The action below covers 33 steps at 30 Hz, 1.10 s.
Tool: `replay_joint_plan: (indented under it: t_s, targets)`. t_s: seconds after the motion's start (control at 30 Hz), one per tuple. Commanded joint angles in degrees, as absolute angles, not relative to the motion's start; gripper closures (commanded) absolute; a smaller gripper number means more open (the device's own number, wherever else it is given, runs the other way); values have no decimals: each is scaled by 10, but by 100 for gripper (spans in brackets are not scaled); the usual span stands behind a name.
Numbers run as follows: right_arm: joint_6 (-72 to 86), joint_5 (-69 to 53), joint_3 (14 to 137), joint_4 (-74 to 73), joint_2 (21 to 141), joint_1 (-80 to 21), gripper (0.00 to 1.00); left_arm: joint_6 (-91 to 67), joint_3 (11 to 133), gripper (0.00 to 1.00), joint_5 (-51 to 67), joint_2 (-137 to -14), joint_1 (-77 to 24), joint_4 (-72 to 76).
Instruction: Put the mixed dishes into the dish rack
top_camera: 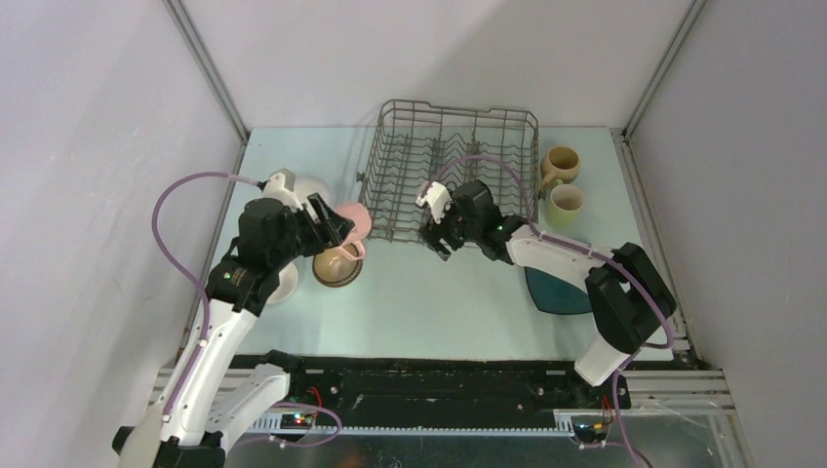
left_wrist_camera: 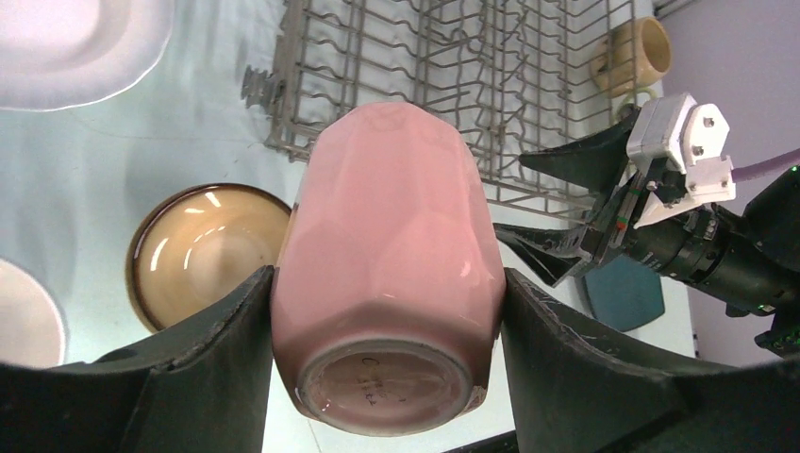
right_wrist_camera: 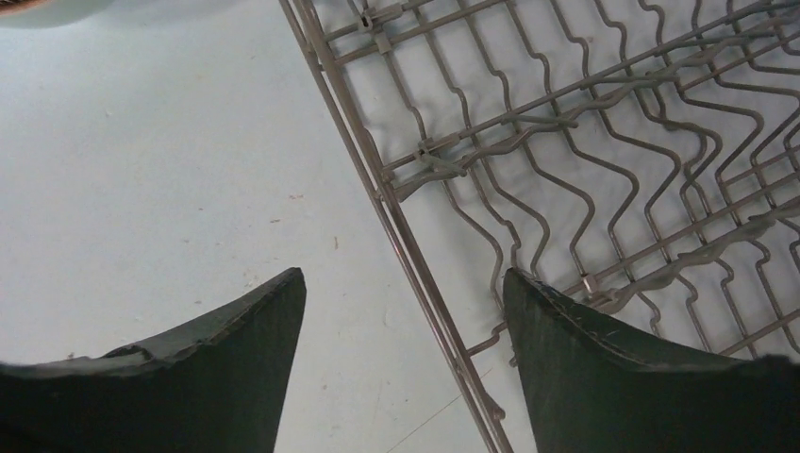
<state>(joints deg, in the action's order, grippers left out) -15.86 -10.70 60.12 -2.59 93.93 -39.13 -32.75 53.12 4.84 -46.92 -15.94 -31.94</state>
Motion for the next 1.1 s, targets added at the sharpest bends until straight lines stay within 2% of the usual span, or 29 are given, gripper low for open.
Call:
replay_joint_plan:
  t_s: [0.0,0.07,0.17,0.2,0.27,0.37,0.5,0.93,1.07]
  targets:
    - [-202,-98,623,-20,976,-392,23,-314,567,100,11,-445,-155,-290]
    - [-208,-107,623,-22,983,-389,32,-313,561,100,6,-438,-155,-295]
    - [-217,-114,623,-35,984,-386,52,-311,556,100,7,-435,-155,-299]
    - [-219,-106,623,-47,980,-385,63,-311,555,100,9,-434,-155,-301]
    - [-221,-99,616,-56,972,-382,74,-310,550,100,15,-434,-155,-300]
    - [-216,-97,589,-49,950,-376,81,-311,535,100,24,-432,-155,-292]
    - [-206,-93,572,-50,929,-369,99,-320,521,100,35,-440,-155,-277]
    - [-186,-15,500,-99,835,-387,100,-408,489,100,137,-494,-155,-170]
    - [-176,-13,484,-122,808,-391,100,-429,516,100,134,-542,-158,-147]
